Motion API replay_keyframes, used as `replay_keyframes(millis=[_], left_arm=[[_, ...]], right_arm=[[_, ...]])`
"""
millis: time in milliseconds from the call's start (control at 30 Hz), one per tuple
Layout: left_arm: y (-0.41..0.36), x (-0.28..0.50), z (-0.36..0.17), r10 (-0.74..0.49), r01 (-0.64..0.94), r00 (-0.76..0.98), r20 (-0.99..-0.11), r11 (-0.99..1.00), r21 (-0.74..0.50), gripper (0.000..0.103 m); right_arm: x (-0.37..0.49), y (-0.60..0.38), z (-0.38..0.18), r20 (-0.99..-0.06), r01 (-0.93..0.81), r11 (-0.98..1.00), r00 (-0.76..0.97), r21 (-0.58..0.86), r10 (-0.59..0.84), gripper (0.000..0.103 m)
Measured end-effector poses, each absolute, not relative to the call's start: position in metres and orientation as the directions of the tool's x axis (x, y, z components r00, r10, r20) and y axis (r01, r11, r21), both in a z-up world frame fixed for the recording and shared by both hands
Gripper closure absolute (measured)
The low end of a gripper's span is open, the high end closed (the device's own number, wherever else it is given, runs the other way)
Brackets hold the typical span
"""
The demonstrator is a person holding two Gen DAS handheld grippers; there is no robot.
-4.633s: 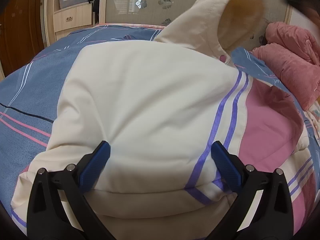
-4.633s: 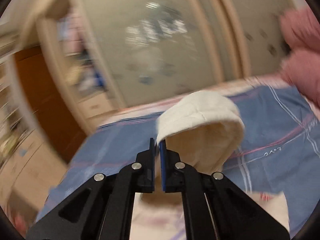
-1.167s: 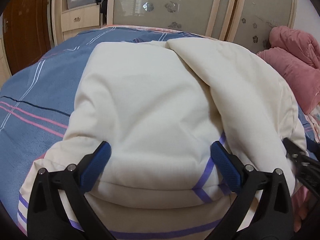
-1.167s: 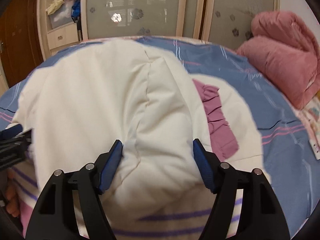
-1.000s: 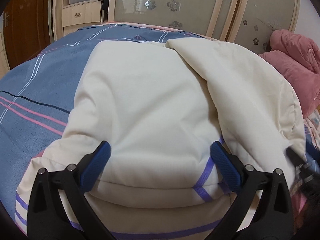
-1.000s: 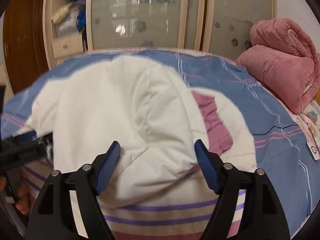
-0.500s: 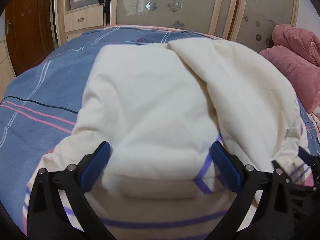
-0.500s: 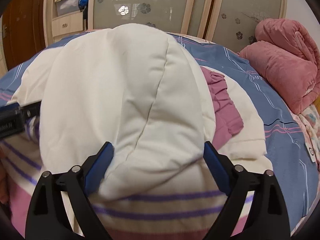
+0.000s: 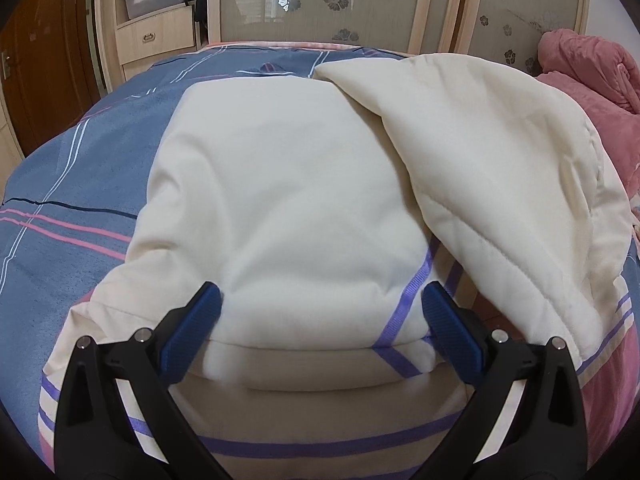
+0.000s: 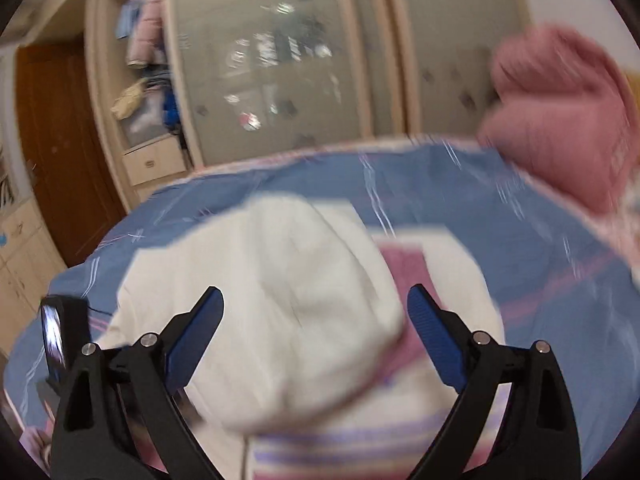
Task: Fold large clothes
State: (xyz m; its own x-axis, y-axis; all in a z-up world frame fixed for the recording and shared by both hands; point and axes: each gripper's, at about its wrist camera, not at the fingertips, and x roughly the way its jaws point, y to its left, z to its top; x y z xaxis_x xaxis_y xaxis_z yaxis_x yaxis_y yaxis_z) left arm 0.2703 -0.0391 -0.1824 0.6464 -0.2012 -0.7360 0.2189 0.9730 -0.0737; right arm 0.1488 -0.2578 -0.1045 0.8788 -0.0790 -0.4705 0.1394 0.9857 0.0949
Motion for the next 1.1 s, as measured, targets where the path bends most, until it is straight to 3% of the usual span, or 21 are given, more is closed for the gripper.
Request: replay_keyframes(millis=[100, 167, 267, 333, 467, 633, 733, 800, 833, 933, 1100], left_arm=[[-0.038, 0.271, -0.182, -0.207, 0.224, 0.647, -0.734, 0.972, -0.076, 0.002], [-0.036, 0.278, -0.182, -0.168, 0.224, 0.661, -0.731, 0.974, -0.021, 0.002], [-0.022, 0.293, -0.188, -0.209, 0.225, 0.617, -0.759, 0.971, -0.085, 0.002], [-0.02, 0.294, -0.187, -0.202, 0.216, 0.623, -0.756, 0.973, -0.083, 0.002], [-0.021, 0.293, -0.185, -0.187, 0.209, 0.643, -0.743, 0.976, -0.065, 0.002], [-0.012, 0.277, -0.161, -0.192, 0.179, 0.684, -0.703, 0.979, -0.093, 0.002], [-0.011, 0.271, -0.152, -0.225, 0.209, 0.689, -0.689, 0.972, -0.109, 0.002], [-0.018, 0.279, -0.167, -0.188, 0.211, 0.654, -0.733, 0.976, -0.061, 0.002], [-0.026, 0.285, -0.185, -0.158, 0.215, 0.622, -0.766, 0.976, -0.028, 0.002], [-0.037, 0.287, -0.193, -0.11, 0.208, 0.636, -0.764, 0.978, 0.033, 0.002], [-0.021, 0.269, -0.181, -0.149, 0.195, 0.622, -0.769, 0.98, -0.032, 0.002]], right_arm=[[0.204, -0.248, -0.107, -0.502, 0.089, 0.994, 0.863, 0.062, -0.046, 0.009], [0.249, -0.254, -0.127, -0.601, 0.082, 0.993, 0.799, 0.089, -0.012, 0.009], [0.29, -0.27, -0.184, -0.723, 0.19, 0.98, 0.684, 0.052, -0.094, 0.008], [0.293, -0.27, -0.211, -0.714, 0.16, 0.987, 0.695, 0.035, -0.087, 0.001], [0.272, -0.268, -0.199, -0.692, 0.158, 0.987, 0.715, 0.021, -0.1, 0.002], [0.18, -0.273, -0.167, -0.535, 0.188, 0.982, 0.831, 0.014, -0.152, 0.002], [0.151, -0.293, -0.193, -0.613, 0.276, 0.961, 0.755, -0.026, -0.233, 0.001], [0.151, -0.319, -0.241, -0.754, 0.291, 0.954, 0.643, 0.079, -0.134, 0.001], [0.148, -0.329, -0.248, -0.747, 0.287, 0.944, 0.661, 0.163, -0.072, 0.001], [0.156, -0.323, -0.243, -0.753, 0.292, 0.95, 0.648, 0.11, -0.112, 0.001], [0.147, -0.315, -0.24, -0.771, 0.313, 0.947, 0.621, 0.079, -0.141, 0.001]])
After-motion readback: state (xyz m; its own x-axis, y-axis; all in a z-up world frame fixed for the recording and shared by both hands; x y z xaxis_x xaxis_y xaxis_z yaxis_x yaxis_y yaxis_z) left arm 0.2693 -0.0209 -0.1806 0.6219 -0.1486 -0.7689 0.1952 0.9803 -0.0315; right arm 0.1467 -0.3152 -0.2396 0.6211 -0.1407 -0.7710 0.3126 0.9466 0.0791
